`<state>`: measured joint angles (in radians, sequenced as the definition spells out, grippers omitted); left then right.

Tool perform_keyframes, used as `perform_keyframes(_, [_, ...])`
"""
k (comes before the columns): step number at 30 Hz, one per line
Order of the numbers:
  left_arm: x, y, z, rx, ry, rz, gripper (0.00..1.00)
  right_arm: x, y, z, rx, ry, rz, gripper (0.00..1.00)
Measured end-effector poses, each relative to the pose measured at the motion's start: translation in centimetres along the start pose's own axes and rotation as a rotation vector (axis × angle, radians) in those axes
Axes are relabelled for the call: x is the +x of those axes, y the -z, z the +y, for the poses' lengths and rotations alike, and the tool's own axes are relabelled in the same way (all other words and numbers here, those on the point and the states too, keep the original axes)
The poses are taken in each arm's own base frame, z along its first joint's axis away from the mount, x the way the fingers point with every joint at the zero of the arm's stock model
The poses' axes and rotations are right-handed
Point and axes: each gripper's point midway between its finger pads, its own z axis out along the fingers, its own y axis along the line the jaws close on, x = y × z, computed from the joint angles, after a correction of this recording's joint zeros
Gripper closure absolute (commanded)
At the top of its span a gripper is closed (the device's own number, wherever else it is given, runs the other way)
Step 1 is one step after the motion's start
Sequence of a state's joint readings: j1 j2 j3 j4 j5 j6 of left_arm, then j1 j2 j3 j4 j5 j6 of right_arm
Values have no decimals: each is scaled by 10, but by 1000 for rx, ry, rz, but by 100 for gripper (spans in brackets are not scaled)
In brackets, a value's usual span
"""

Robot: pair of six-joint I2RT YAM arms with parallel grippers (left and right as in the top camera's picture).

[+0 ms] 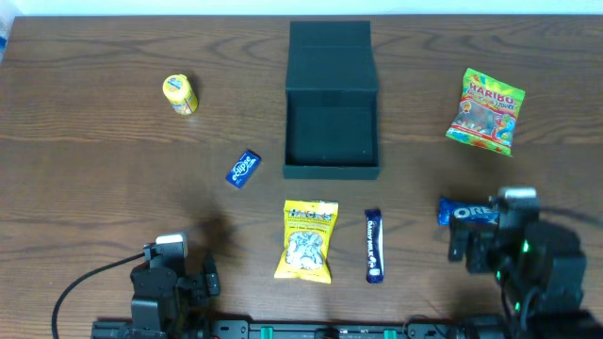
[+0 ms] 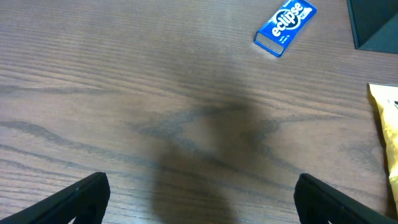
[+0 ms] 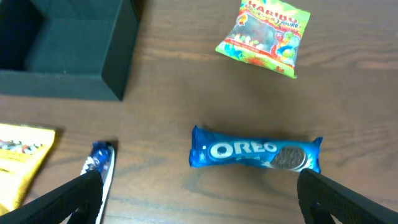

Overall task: Pack container
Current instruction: 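Move the right gripper up to the green Haribo Worms bag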

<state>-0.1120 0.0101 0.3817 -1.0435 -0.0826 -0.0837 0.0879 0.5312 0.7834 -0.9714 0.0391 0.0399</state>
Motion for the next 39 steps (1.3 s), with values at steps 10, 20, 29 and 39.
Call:
perform_keyframes(10, [0, 0, 0, 0, 0, 0, 4, -69, -8, 3, 4, 0, 131, 1])
perform_keyframes(20, [0, 0, 0, 0, -3, 0, 5, -132, -53, 10, -15, -84, 270, 1])
perform_keyframes(29, [0, 0, 0, 0, -3, 1, 5, -133, -126, -50, 91, -228, 463, 1])
perform_keyframes(39, [0, 0, 0, 0, -3, 1, 4, -103, -198, -106, 50, -382, 545, 1])
